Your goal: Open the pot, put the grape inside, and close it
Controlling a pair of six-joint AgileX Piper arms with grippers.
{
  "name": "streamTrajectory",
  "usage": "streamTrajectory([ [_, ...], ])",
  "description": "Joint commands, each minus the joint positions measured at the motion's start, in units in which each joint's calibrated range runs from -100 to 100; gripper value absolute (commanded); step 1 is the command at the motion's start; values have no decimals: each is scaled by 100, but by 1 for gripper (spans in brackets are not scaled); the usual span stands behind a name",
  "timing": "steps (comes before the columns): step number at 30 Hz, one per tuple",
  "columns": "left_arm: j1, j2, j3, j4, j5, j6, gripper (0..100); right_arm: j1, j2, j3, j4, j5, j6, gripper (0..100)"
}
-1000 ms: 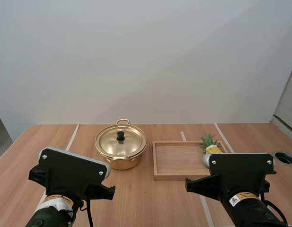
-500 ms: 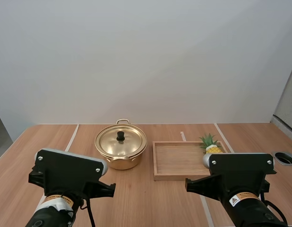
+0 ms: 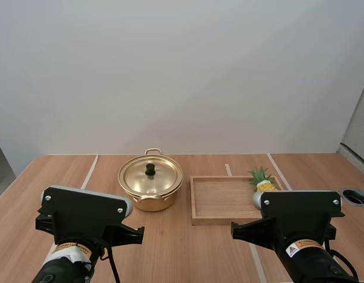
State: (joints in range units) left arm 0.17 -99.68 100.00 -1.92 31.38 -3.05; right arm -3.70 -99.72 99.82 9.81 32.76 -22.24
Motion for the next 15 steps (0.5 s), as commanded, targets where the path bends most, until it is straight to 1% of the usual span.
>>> streamTrajectory([
  [1, -13, -32, 0, -62, -75, -59, 0, -22, -28, 18, 17, -117, -12, 1],
  [15, -13, -32, 0, -62, -75, -59, 0, -22, -28, 18, 17, -133, -12, 1],
])
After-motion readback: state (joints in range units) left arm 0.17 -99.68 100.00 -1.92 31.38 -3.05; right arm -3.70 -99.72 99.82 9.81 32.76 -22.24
